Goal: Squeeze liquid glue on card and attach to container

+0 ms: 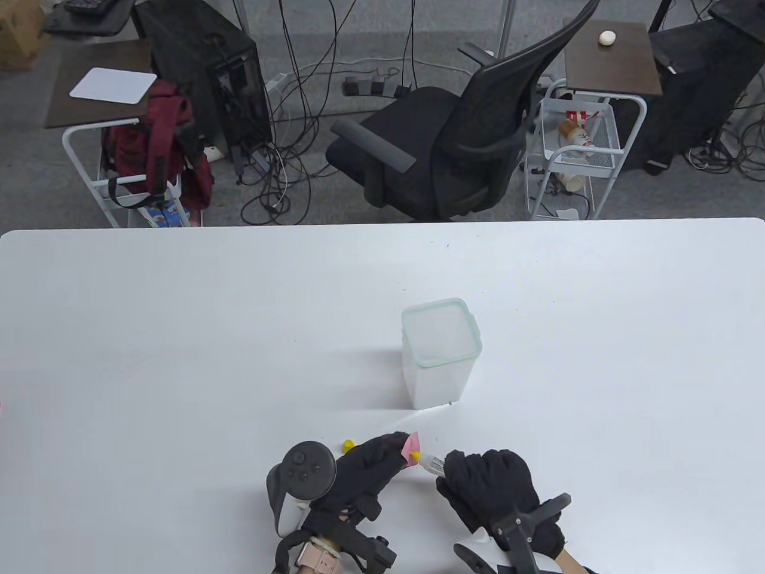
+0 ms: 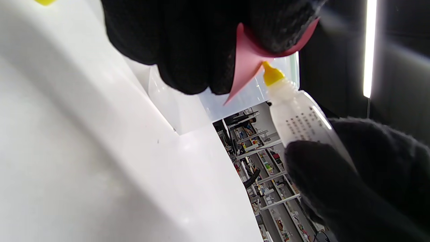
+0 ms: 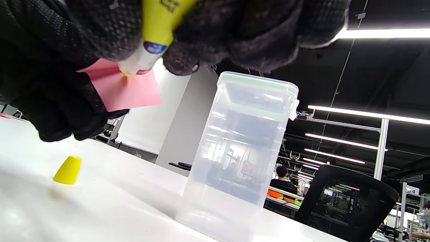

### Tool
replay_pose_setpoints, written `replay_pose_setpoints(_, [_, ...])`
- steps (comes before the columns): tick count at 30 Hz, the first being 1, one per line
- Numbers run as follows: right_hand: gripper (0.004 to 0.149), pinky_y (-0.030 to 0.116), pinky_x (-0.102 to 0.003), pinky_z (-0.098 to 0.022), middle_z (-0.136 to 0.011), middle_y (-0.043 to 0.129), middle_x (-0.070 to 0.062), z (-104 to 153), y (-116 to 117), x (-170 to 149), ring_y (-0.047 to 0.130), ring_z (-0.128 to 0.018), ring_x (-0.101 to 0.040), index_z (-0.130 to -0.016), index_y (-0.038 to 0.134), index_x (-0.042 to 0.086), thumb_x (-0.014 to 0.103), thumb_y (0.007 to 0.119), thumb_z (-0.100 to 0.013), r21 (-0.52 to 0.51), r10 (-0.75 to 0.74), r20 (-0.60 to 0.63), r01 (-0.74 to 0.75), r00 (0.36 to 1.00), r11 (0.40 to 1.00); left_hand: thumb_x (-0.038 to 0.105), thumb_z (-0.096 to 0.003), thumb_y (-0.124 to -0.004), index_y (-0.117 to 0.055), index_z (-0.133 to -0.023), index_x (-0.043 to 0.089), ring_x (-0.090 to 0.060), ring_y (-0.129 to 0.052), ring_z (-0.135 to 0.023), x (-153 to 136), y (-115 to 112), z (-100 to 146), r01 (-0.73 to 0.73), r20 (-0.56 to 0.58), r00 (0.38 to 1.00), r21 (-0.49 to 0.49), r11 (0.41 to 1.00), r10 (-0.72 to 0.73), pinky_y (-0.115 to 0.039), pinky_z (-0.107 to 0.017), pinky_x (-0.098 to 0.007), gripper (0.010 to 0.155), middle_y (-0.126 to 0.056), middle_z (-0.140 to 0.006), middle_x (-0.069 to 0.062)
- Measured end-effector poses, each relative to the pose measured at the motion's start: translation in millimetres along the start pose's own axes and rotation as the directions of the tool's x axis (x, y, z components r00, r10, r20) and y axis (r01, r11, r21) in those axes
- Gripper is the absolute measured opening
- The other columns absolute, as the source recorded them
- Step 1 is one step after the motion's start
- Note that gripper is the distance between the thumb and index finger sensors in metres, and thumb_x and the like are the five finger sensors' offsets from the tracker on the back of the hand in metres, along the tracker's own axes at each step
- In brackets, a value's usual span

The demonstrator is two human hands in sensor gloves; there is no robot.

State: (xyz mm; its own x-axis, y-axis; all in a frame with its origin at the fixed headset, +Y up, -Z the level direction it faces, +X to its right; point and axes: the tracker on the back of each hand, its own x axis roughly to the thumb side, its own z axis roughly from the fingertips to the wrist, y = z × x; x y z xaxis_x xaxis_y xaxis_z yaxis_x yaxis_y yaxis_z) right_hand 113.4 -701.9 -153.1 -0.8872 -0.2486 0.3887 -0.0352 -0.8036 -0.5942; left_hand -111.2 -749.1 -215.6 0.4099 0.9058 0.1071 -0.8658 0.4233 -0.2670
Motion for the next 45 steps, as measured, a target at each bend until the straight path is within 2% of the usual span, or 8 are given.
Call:
replay_pose_setpoints(18, [0.046, 0.078, -0.041, -0.048, -0.05, 0.087, 0.005, 0.5, 0.1, 0.8, 0.09, -0.043, -0.018, -0.078, 0.081, 0.018, 0.052, 0.072, -0.05, -0.002, 0.018, 0.005, -0.018, 1.0, 1.0, 0.042, -0.0521, -0.074, -0.082, -0.091, 0.026, -0.023, -0.1, -0.077, -0.4, -1.1, -0.1, 0.005, -0.003, 1.0, -0.001, 1.0, -0.005, -0.081, -0.061, -0.043, 0.042, -0.099, -0.081, 0.004])
replay_pose_setpoints(22, [0.05, 0.077, -0.041, -0.047, -0.052, 0.087, 0.005, 0.5, 2.5, -2.8, 0.09, -0.043, -0.018, -0.081, 0.08, 0.018, 0.056, 0.072, -0.049, 0.017, -0.038, -0.026, 0.038, 0.999, 0.999, 0.042, -0.0522, -0.074, -0.083, -0.09, 0.026, -0.023, -0.1, -0.077, -0.6, -1.1, 0.0, 0.002, -0.003, 1.0, -0.001, 1.0, -0.002, -0.081, -0.061, -0.043, 0.042, -0.099, -0.081, 0.004])
replay_pose_setpoints(28, [0.054, 0.078, -0.04, -0.046, -0.053, 0.087, 0.005, 0.8, 3.2, -2.4, 0.091, -0.042, -0.017, -0.086, 0.079, 0.021, 0.06, 0.069, -0.05, 0.029, -0.015, -0.026, 0.016, 1.0, 0.999, 0.042, -0.0522, -0.074, -0.083, -0.09, 0.026, -0.023, -0.1, -0.077, -1.0, -1.1, 0.1, 0.001, -0.005, 1.0, 0.001, 1.0, -0.001, -0.081, -0.061, -0.043, 0.042, -0.099, -0.081, 0.004])
replay_pose_setpoints(45, [0.047, 0.077, -0.042, -0.049, -0.051, 0.087, 0.004, 1.3, 3.2, 2.3, 0.091, -0.044, -0.019, -0.079, 0.082, 0.017, 0.052, 0.072, -0.05, 0.012, 0.012, 0.012, -0.012, 1.0, 1.0, 0.042, -0.0522, -0.074, -0.082, -0.091, 0.025, -0.023, -0.099, -0.077, -1.9, -1.5, -0.1, 0.005, -0.005, 1.0, -0.001, 1.0, -0.005, -0.08, -0.061, -0.043, 0.043, -0.099, -0.081, 0.003])
